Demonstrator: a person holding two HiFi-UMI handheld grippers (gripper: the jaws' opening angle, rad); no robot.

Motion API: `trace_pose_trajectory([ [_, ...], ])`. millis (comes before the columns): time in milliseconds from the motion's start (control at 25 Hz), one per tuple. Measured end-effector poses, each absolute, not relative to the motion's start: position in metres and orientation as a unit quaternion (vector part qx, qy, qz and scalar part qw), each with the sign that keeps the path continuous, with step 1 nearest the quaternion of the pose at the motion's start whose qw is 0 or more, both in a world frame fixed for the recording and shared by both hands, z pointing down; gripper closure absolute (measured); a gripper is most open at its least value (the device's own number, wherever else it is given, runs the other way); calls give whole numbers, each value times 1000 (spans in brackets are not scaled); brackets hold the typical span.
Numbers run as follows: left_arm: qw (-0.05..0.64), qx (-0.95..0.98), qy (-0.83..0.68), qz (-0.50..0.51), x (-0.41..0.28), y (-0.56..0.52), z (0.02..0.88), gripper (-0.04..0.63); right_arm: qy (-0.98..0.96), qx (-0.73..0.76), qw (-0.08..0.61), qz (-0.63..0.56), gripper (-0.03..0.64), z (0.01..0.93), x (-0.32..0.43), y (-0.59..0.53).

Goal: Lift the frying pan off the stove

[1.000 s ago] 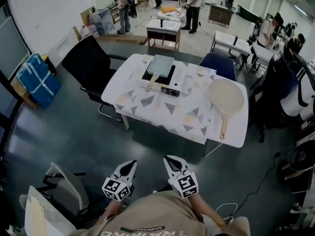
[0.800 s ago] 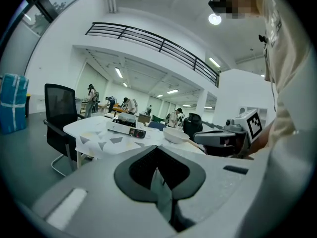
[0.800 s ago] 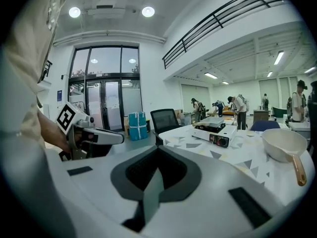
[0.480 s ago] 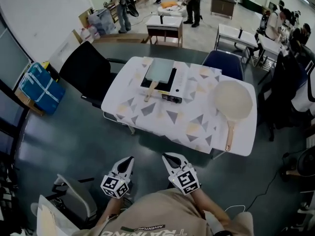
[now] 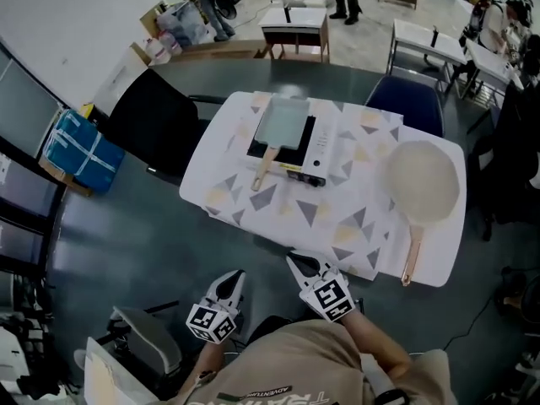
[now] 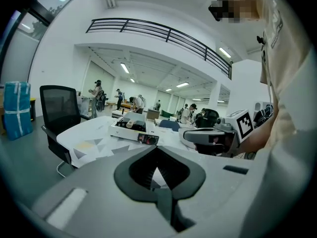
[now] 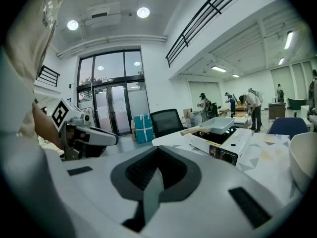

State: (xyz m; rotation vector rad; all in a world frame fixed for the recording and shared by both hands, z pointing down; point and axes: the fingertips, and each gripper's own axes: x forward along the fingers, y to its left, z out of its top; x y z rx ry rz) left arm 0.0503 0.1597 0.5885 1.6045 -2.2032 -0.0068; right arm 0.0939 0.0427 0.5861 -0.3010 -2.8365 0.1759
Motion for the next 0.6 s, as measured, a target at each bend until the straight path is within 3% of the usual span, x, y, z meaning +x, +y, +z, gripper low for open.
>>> trace_pose_trajectory([
  [280,219,579,-784,-36,17,148,598,595,-975,-132,171,56,614,600,62,44],
  [600,196,622,-758,-26,-44,152,588,595,-983,-85,159,21,614,572,4,43],
])
